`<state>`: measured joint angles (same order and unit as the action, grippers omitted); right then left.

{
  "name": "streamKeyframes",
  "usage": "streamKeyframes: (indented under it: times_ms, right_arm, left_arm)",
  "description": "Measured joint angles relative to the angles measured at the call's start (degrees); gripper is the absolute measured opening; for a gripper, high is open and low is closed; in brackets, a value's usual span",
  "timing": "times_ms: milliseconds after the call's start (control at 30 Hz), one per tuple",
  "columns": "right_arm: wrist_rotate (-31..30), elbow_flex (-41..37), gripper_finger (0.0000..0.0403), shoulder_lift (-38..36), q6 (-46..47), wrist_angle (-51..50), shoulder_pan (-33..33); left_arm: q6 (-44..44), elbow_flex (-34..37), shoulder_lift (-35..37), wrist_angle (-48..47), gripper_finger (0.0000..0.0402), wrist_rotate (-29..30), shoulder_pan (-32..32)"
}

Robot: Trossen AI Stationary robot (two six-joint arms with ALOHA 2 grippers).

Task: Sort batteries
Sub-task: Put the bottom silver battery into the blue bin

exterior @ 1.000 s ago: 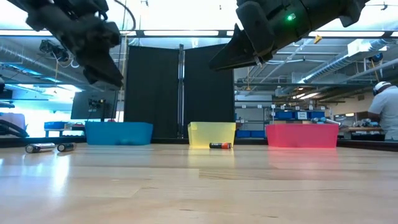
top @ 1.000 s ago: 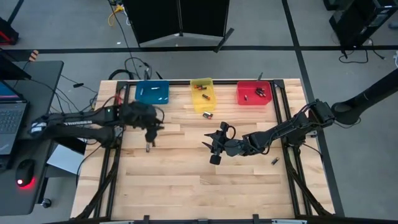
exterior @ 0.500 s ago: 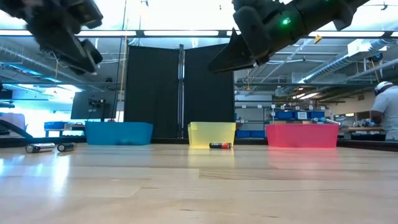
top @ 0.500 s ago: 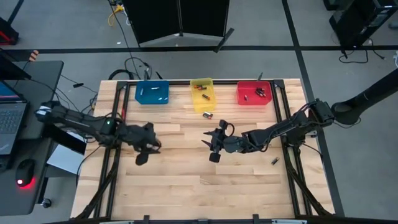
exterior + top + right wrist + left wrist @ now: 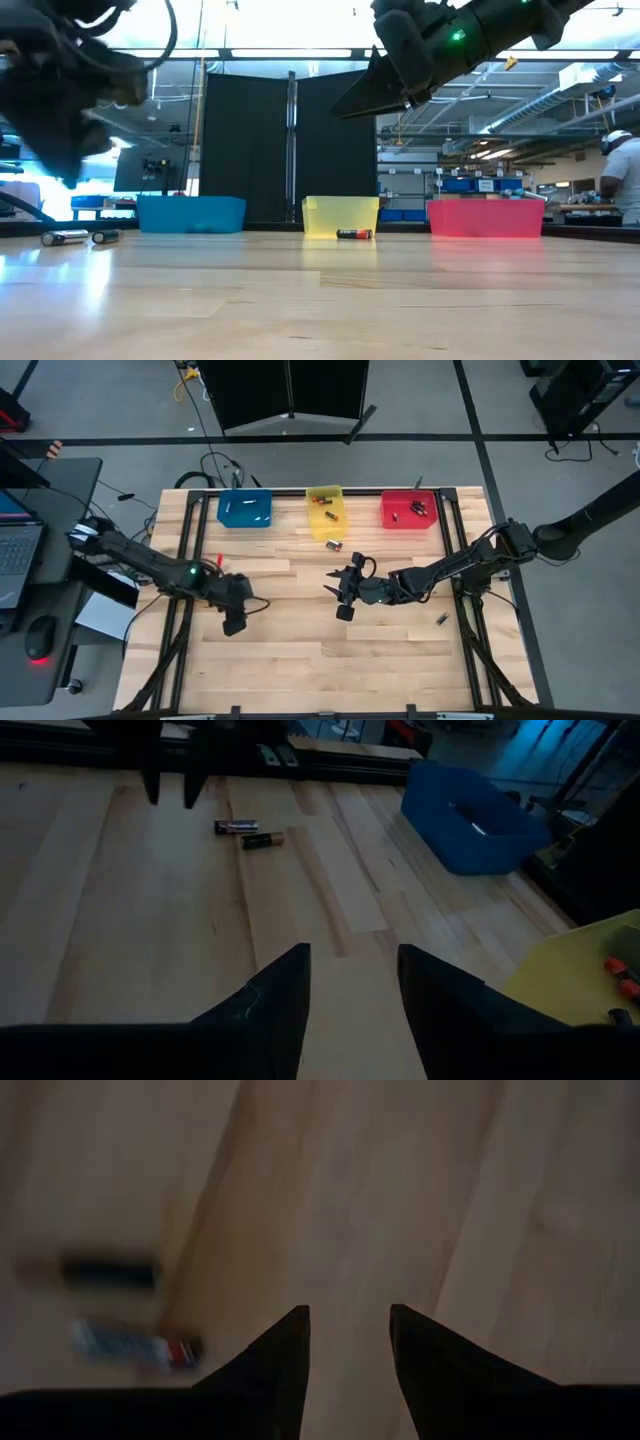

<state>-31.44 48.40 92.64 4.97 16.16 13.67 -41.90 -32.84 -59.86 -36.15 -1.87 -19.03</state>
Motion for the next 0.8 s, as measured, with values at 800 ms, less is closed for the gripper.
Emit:
streamKeyframes:
  times_ms: [800]
  right_arm:
    - [0.0, 0.0, 0.0161, 0.0, 0.0, 0.0, 0.2]
  left_arm:
    - [-33.8, 1.4, -2.4, -10.4, 0.0147, 11.6, -5.7]
